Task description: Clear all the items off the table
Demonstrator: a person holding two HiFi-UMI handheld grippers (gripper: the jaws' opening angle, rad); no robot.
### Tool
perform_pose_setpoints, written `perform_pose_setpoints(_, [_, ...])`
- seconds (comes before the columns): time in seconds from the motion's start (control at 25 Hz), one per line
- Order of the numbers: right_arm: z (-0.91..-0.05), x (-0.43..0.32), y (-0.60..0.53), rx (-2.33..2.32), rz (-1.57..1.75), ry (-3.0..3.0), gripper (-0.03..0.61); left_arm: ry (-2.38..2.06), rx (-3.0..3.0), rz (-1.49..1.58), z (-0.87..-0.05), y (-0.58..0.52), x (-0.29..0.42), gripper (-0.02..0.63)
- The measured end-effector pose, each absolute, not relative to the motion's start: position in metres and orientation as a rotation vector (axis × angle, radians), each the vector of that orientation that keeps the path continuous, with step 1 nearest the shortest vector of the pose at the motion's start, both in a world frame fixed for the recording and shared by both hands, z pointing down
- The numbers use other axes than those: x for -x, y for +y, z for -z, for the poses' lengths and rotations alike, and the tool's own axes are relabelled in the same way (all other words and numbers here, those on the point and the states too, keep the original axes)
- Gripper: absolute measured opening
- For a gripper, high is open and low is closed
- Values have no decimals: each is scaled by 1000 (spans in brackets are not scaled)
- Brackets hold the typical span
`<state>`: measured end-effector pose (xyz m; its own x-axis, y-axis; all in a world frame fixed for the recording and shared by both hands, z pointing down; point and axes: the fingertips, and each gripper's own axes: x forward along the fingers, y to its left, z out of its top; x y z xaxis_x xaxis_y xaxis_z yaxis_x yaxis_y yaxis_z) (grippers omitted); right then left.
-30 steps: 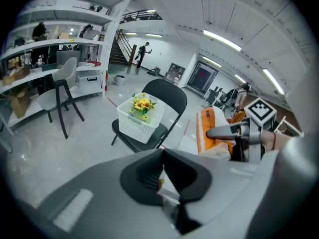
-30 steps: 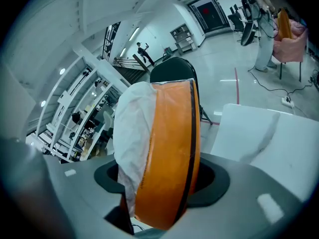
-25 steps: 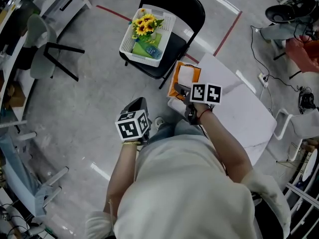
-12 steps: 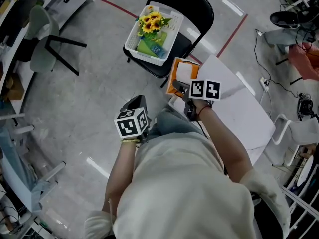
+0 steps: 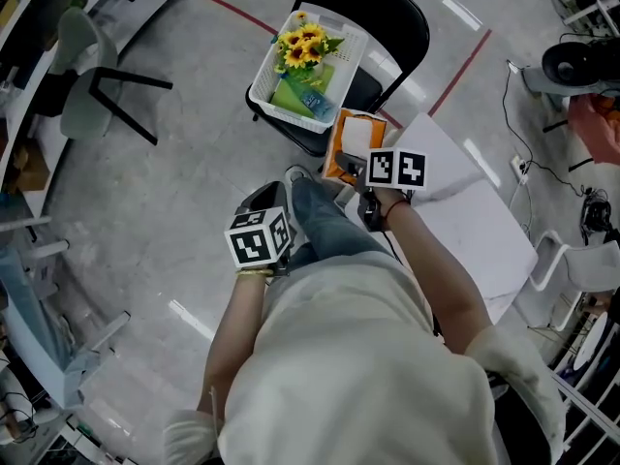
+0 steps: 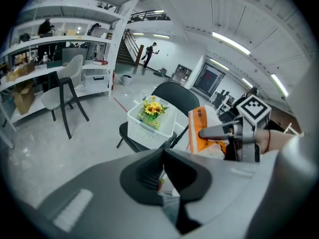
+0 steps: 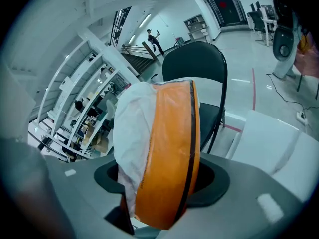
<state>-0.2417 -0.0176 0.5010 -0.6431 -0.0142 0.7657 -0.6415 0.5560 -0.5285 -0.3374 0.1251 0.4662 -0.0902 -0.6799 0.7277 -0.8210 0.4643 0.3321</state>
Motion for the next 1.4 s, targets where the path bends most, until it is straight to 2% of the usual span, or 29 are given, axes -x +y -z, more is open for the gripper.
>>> perform_pose_setpoints(0.96, [-548,386,-111,-407,-929,-1963,305,-1766,-1190,-225,-488,36,446,9])
perform_pose_setpoints(1.4, [-592,428,-129,-385,-902,-1876,305,-1752,-1180,-219,-491,1,480,9])
